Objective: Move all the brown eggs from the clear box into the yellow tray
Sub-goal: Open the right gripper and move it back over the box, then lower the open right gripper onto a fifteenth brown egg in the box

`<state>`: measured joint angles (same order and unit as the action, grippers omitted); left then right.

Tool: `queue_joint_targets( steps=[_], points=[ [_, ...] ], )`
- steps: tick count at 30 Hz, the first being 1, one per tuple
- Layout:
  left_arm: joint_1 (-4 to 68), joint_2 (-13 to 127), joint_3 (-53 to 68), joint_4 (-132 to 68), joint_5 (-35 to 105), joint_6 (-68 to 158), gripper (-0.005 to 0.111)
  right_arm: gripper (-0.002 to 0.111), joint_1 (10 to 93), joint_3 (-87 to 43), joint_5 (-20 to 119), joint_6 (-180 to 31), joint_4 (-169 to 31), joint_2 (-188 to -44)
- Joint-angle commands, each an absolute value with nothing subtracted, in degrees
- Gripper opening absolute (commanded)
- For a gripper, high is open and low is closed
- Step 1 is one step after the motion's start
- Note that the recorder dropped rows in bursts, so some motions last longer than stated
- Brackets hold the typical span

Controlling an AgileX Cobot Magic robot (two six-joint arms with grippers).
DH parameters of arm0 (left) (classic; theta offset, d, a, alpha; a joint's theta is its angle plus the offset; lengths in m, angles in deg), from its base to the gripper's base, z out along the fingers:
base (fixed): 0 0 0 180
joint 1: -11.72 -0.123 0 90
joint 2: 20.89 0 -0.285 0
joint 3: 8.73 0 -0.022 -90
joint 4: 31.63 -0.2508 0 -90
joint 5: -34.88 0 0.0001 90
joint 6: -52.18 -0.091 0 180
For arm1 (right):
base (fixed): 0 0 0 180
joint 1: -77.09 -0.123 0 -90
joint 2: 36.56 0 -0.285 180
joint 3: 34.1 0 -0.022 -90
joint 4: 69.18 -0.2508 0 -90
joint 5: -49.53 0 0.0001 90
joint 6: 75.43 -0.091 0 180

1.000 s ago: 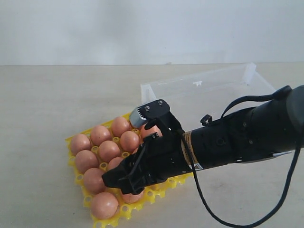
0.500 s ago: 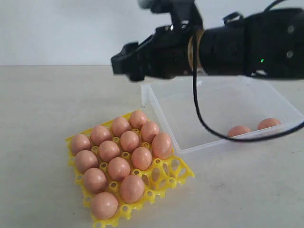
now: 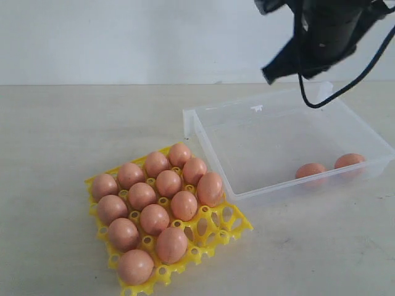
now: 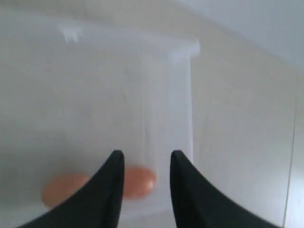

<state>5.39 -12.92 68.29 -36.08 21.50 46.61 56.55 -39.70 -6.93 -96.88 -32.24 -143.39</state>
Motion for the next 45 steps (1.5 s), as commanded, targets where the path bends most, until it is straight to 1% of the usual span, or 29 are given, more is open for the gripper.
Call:
queue_joint_targets(
  steps=[1,3,6,7,8,11,12,13,14,18,21,23,26,32,35,45],
  points=[
    [5.65,-13.10,68.49,-35.96,21.59,46.79,0.004,0.027,62.48,-46.25,-20.44,-79.34,-52.18,-149.14],
    [5.65,-13.10,68.49,-35.96,21.59,46.79,0.004,0.027,62.85,-46.13,-20.44,-72.73,-57.79,-149.77],
    [5.65,-13.10,68.49,-35.96,21.59,46.79,0.004,0.027,61.81,-45.47,-20.44,-66.26,-58.96,-150.12],
    [5.65,-13.10,68.49,-35.96,21.59,46.79,0.004,0.030,61.41,-45.47,-20.44,-64.84,-58.96,-150.12],
    [5.65,-13.10,68.49,-35.96,21.59,46.79,0.004,0.034,61.13,-45.47,-20.44,-63.99,-59.11,-150.12],
    [5.65,-13.10,68.49,-35.96,21.59,46.79,0.004,0.057,61.15,-45.47,-20.44,-60.31,-61.58,-150.12],
    [5.65,-13.10,68.49,-35.96,21.59,46.79,0.004,0.063,61.15,-45.47,-20.44,-59.35,-61.58,-150.23],
    [5.65,-13.10,68.49,-35.96,21.59,46.79,0.004,0.069,61.15,-45.47,-20.44,-58.52,-61.46,-150.21],
    [5.65,-13.10,68.49,-35.96,21.59,46.79,0.004,0.072,61.15,-45.47,-19.82,-58.32,-61.46,-150.25],
    [5.65,-13.10,68.49,-35.96,21.59,46.79,0.004,0.071,61.25,-45.47,-14.42,-58.32,-61.36,-151.46],
    [5.65,-13.10,68.49,-35.96,21.59,46.79,0.004,0.071,61.25,-45.47,-11.29,-50.63,-59.71,-153.12],
    [5.65,-13.10,68.49,-35.96,21.59,46.79,0.004,0.071,61.25,-45.47,-11.29,-45.97,-56.46,-153.10],
    [5.65,-13.10,68.49,-35.96,21.59,46.79,0.004,0.071,63.40,-45.47,-11.74,-46.49,-55.91,-154.72],
    [5.65,-13.10,68.49,-35.96,21.59,46.79,0.004,0.071,66.39,-45.47,-11.81,-46.27,-62.04,-157.82],
    [5.65,-13.10,68.49,-35.96,21.59,46.79,0.004,0.071,66.82,-45.47,-13.59,-43.02,-65.67,-158.77],
    [5.65,-13.10,68.49,-35.96,21.59,46.79,0.004,0.071,66.82,-45.47,-14.10,-41.82,-65.69,-162.21]
  ],
)
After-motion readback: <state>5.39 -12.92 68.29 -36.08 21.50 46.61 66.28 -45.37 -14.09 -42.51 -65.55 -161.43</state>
